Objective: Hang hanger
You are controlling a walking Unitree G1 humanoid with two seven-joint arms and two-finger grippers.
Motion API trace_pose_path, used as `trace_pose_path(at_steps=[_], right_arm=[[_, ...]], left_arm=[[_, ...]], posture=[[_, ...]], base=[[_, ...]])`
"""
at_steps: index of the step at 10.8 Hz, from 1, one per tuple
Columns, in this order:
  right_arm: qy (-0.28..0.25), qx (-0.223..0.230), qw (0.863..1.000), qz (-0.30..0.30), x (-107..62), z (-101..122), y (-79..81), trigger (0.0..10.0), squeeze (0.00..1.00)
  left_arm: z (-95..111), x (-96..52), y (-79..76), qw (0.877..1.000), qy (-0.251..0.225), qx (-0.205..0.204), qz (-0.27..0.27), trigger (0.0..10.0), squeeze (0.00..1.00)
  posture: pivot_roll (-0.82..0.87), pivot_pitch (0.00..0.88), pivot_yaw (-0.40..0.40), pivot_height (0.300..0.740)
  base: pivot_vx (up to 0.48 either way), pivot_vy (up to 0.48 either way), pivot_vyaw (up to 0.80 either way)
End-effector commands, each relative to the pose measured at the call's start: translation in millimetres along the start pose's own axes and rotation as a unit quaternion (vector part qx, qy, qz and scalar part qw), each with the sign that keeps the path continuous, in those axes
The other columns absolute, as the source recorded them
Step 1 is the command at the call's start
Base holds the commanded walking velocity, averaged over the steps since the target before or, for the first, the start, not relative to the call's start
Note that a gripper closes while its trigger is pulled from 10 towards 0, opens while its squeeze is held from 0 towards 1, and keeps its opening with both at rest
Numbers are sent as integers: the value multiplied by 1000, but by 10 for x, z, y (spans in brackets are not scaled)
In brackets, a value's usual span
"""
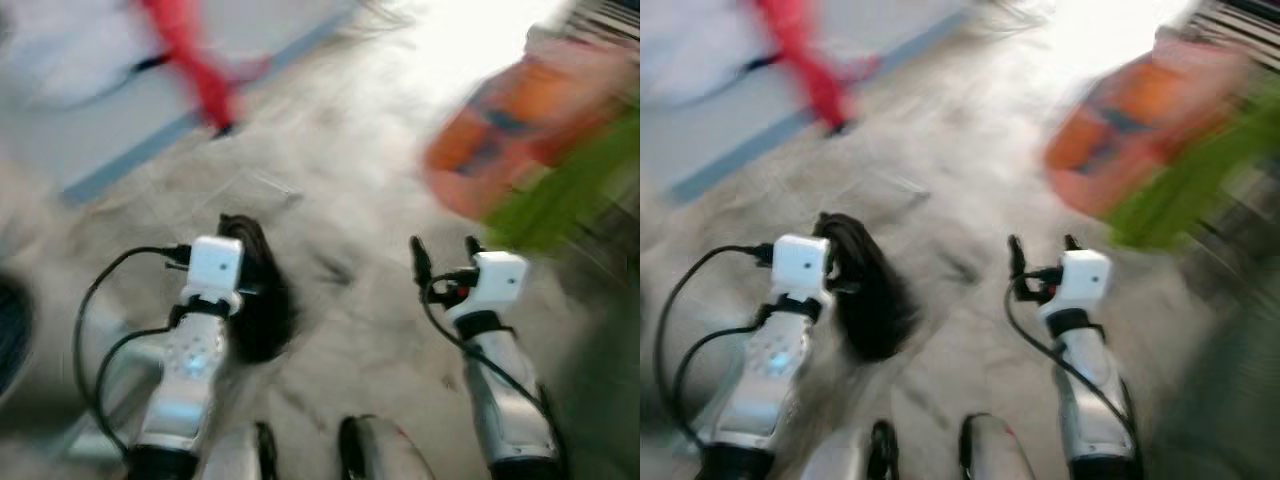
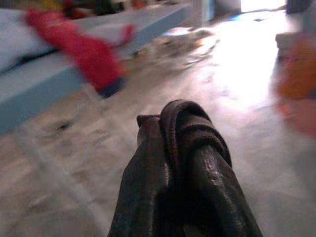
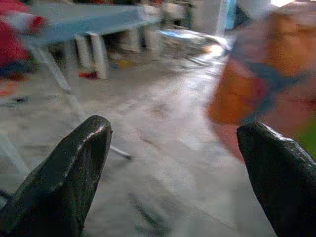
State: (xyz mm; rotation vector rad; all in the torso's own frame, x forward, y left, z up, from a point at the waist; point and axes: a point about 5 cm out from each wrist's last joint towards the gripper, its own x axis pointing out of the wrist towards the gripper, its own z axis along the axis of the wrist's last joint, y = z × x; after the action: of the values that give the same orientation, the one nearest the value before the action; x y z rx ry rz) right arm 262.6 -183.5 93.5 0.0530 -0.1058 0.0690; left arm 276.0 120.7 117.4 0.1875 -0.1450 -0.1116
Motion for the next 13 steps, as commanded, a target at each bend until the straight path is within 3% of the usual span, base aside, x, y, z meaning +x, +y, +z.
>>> trace_pose_path(at_steps=[1, 4, 13], right_arm=[[-5, 7, 1000, 6, 21, 34, 30, 10000, 0], [-4, 5, 1000, 6, 21, 32, 31, 10000, 0], [-9, 8, 1000, -2, 11, 40, 34, 10000, 0]], left_arm=[[82, 15, 56, 1000, -19, 3, 6, 10000, 0], [68, 14, 67, 1000, -9, -5, 7, 10000, 0], [77, 5, 63, 1000, -17, 22, 3, 10000, 0]], posture=[[-43, 229, -16, 740], [-41, 234, -14, 740], [-38, 246, -10, 740]], base=[[420, 0, -800], [353, 325, -800], [349, 330, -800]])
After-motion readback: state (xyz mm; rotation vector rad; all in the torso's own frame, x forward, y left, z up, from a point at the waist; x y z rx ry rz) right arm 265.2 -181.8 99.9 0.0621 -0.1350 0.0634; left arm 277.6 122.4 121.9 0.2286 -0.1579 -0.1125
